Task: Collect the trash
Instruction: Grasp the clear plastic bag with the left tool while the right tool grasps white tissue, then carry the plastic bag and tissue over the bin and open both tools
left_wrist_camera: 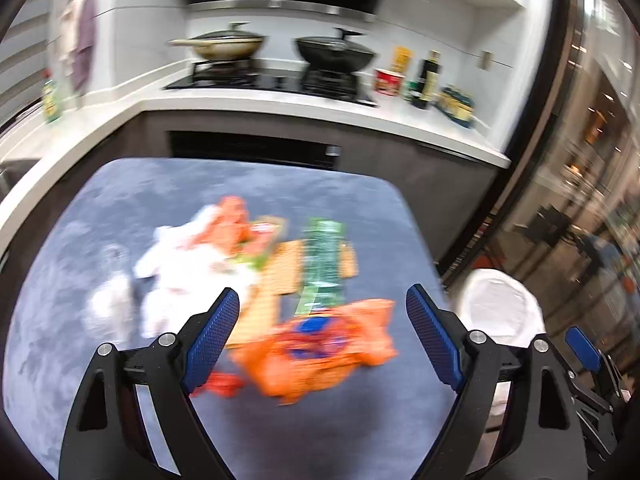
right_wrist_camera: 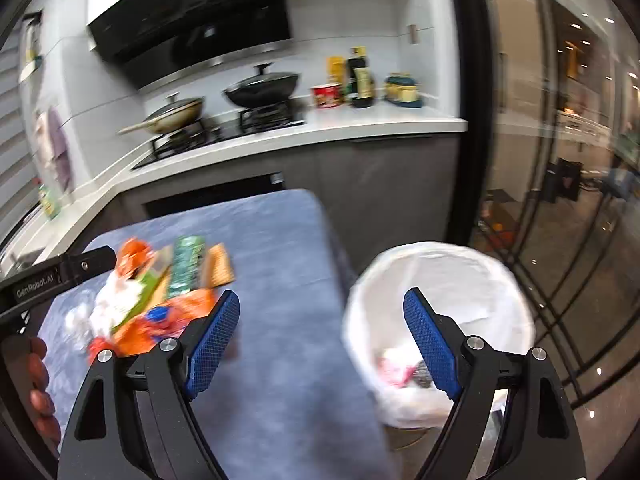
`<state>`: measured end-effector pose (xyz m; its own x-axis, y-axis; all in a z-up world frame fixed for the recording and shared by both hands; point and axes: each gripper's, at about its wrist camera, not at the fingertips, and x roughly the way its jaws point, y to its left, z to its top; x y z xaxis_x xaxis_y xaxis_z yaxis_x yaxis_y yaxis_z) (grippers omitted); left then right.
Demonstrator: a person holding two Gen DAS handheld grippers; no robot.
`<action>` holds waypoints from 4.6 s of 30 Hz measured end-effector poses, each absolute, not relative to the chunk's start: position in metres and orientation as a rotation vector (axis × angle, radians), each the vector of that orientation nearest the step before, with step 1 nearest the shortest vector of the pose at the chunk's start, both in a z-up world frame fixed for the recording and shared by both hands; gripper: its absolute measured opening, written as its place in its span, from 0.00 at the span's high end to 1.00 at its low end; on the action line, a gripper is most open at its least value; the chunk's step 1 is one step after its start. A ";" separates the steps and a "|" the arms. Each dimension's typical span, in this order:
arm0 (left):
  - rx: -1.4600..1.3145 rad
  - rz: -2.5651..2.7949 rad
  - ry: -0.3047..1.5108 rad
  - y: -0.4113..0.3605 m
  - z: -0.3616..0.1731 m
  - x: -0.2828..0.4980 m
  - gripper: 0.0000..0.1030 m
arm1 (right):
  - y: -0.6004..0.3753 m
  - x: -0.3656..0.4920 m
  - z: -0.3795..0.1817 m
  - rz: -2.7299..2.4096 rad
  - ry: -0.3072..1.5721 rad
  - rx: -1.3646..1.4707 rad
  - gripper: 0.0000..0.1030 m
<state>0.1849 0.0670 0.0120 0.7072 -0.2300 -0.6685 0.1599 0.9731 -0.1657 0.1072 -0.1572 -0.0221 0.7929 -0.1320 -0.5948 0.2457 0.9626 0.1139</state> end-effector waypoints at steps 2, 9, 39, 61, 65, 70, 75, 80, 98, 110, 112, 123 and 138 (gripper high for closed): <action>-0.101 -0.175 0.759 0.090 0.010 0.186 0.21 | -0.135 0.114 -0.024 -0.166 0.636 0.172 0.22; -0.127 -0.048 0.787 0.165 -0.004 0.187 0.14 | -0.060 0.140 -0.035 -0.030 0.674 0.135 0.22; -0.225 0.017 0.944 0.267 -0.094 0.237 0.36 | 0.089 0.257 -0.095 0.149 0.831 0.009 0.58; -0.209 -0.092 0.852 0.238 -0.044 0.203 0.77 | 0.052 0.206 -0.035 0.174 0.726 0.057 0.96; -0.200 -0.113 0.836 0.228 -0.033 0.189 0.77 | 0.029 0.180 -0.027 0.142 0.710 0.083 0.96; -0.179 -0.152 0.825 0.208 -0.024 0.172 0.77 | 0.000 0.155 -0.006 0.098 0.651 0.112 0.96; -0.157 -0.197 0.803 0.185 -0.012 0.157 0.77 | -0.028 0.138 0.023 0.062 0.579 0.141 0.96; -0.131 -0.247 0.775 0.158 0.004 0.145 0.77 | -0.058 0.124 0.046 0.033 0.513 0.182 0.96; -0.030 -0.401 0.715 0.066 0.034 0.121 0.77 | -0.143 0.086 0.081 -0.084 0.389 0.251 0.96; 0.051 -0.539 0.694 -0.024 0.044 0.114 0.77 | -0.225 0.073 0.066 -0.257 0.412 0.241 0.96; 0.064 -0.564 0.699 -0.040 0.044 0.114 0.77 | -0.237 0.071 0.061 -0.279 0.425 0.239 0.96; 0.141 -0.685 0.754 -0.132 0.021 0.118 0.76 | -0.302 0.074 0.019 -0.358 0.519 0.294 0.96; 0.191 -0.712 0.825 -0.191 -0.006 0.135 0.74 | -0.335 0.082 -0.006 -0.400 0.558 0.329 0.83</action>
